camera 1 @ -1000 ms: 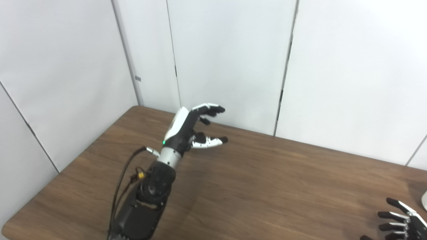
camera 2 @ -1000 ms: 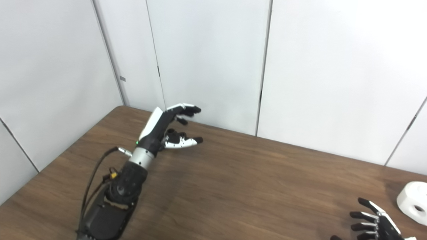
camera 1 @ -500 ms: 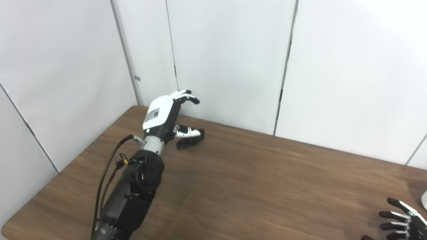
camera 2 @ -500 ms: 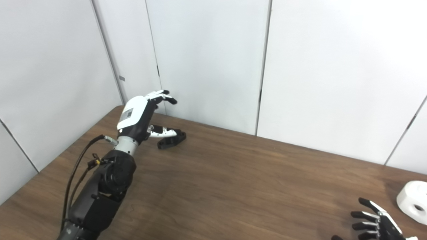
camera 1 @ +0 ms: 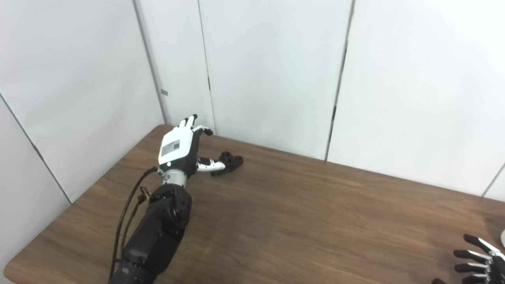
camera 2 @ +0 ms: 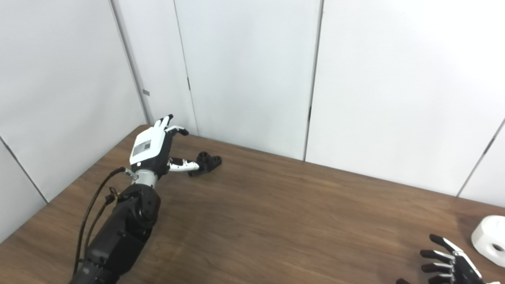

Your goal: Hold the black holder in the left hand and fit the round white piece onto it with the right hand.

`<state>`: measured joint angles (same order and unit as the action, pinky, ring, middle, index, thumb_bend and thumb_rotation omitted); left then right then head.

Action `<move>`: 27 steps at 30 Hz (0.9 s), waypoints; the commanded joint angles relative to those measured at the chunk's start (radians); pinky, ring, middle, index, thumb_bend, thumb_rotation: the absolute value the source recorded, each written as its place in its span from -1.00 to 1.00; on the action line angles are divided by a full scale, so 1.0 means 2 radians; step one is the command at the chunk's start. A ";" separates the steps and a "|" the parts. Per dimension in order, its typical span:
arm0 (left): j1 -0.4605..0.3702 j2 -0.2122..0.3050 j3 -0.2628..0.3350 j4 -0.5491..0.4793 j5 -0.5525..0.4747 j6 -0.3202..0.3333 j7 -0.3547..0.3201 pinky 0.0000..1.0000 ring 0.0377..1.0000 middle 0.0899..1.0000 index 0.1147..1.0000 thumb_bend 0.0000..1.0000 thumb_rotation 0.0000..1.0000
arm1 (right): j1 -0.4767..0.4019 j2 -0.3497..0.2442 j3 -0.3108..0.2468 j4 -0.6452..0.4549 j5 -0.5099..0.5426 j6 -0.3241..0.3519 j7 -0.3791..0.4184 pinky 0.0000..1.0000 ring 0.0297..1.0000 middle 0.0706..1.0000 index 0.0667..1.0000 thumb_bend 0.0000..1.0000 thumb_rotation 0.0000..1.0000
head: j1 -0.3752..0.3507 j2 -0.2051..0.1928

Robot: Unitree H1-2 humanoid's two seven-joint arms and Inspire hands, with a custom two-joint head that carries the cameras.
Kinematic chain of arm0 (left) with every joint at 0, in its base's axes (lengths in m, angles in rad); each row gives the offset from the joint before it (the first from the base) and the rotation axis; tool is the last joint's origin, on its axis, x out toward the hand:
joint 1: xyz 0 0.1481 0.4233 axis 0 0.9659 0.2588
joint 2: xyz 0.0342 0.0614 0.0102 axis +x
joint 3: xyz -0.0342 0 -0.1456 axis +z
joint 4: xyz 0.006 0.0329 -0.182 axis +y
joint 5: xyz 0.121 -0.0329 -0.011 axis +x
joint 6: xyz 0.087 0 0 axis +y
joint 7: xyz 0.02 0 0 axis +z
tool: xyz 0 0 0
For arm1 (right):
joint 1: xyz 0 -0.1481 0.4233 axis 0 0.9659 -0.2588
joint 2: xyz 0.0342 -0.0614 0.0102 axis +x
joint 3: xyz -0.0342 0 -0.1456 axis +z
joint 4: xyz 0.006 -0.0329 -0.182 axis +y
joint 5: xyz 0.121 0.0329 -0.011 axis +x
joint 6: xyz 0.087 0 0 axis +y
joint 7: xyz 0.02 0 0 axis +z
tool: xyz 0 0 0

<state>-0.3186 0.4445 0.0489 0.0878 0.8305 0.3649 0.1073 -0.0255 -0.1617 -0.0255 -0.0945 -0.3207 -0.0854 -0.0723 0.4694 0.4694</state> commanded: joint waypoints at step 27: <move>-0.067 0.031 -0.048 0.109 -0.006 0.035 0.015 1.00 1.00 1.00 0.43 1.00 -0.02 | -0.003 -0.005 -0.005 -0.039 0.002 0.007 0.005 -0.14 0.07 0.24 0.50 0.12 -1.00 | -0.008 0.007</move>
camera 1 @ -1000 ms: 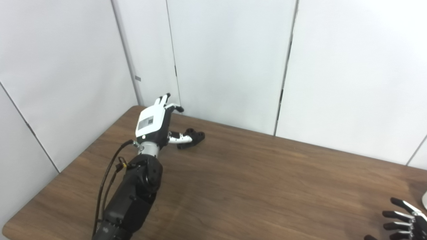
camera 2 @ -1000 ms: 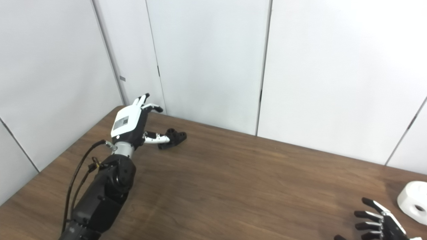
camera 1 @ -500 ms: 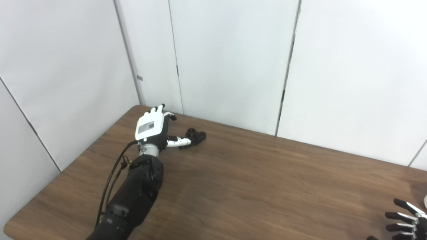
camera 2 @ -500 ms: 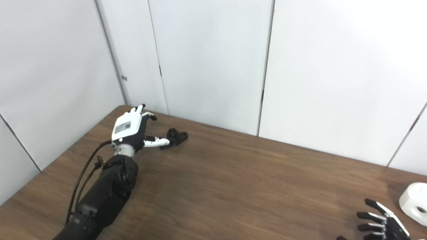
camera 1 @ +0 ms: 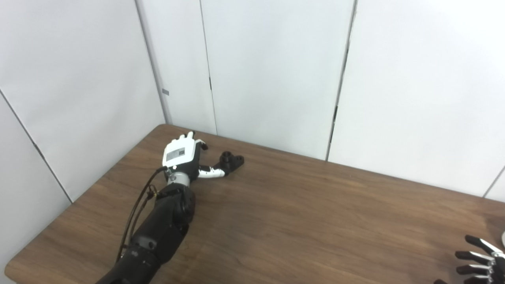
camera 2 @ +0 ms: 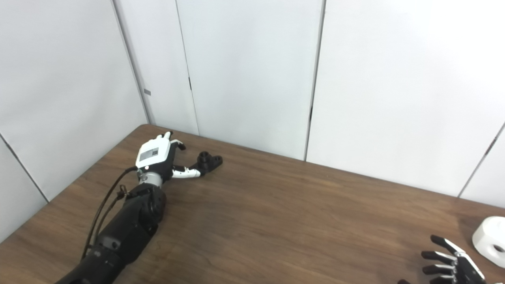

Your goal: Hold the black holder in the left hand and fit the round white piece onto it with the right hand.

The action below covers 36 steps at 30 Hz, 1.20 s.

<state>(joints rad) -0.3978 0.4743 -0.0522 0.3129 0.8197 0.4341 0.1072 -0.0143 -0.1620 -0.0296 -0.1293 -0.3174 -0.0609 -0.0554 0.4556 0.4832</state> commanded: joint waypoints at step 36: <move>-0.065 -0.003 0.014 0.114 -0.137 -0.077 0.065 1.00 1.00 1.00 0.29 0.98 -0.40 | 0.006 -0.003 0.003 -0.069 -0.008 0.034 0.009 -0.13 0.06 0.23 0.49 0.13 -1.00 | -0.012 0.018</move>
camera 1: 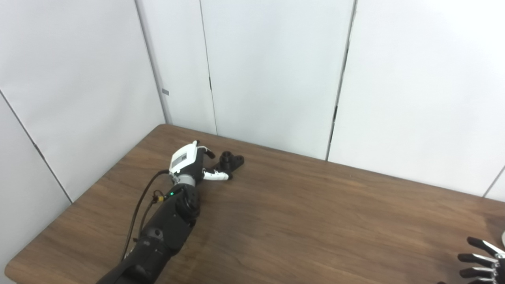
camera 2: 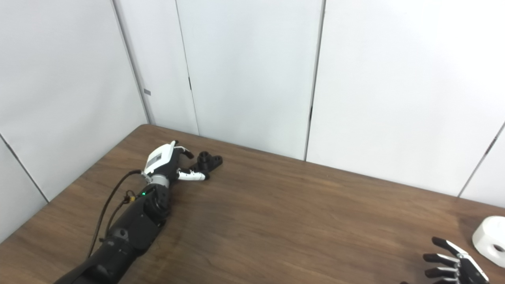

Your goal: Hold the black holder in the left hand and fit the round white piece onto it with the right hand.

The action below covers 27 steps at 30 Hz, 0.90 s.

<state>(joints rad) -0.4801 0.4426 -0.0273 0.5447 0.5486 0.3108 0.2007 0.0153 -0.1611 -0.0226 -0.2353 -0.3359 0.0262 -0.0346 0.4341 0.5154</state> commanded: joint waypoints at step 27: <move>-0.025 0.012 -0.029 0.049 -0.015 -0.053 0.042 0.97 1.00 0.89 -0.05 0.41 -0.70 | -0.006 -0.003 -0.001 -0.046 -0.001 0.016 0.002 -0.16 0.04 0.22 0.49 0.14 -1.00 | -0.006 0.012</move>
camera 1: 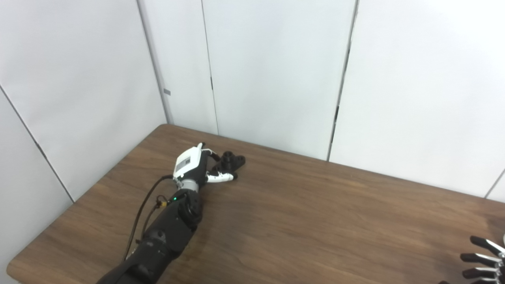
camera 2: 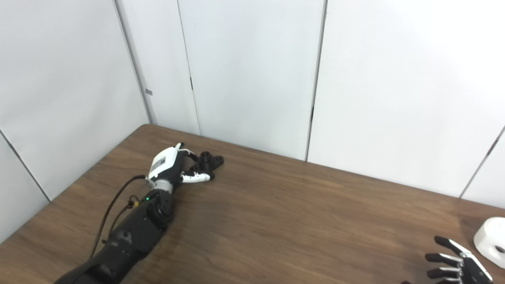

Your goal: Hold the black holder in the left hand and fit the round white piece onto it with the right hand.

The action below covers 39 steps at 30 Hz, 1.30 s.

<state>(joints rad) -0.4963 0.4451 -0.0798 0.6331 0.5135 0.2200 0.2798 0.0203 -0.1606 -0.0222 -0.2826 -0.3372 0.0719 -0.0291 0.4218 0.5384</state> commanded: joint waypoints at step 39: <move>0.118 -0.019 -0.183 -0.260 0.008 -0.168 -0.171 0.87 1.00 0.93 -0.16 0.05 -0.86 | -0.033 0.005 0.010 0.021 0.003 -0.047 -0.015 -0.14 0.07 0.21 0.47 0.15 -1.00 | -0.102 0.041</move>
<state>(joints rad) -0.2755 0.4097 -0.4104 0.1352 0.5187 -0.0602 0.0051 -0.0169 -0.1490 -0.0050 -0.2239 -0.3361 0.0323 -0.0407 0.2454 0.6090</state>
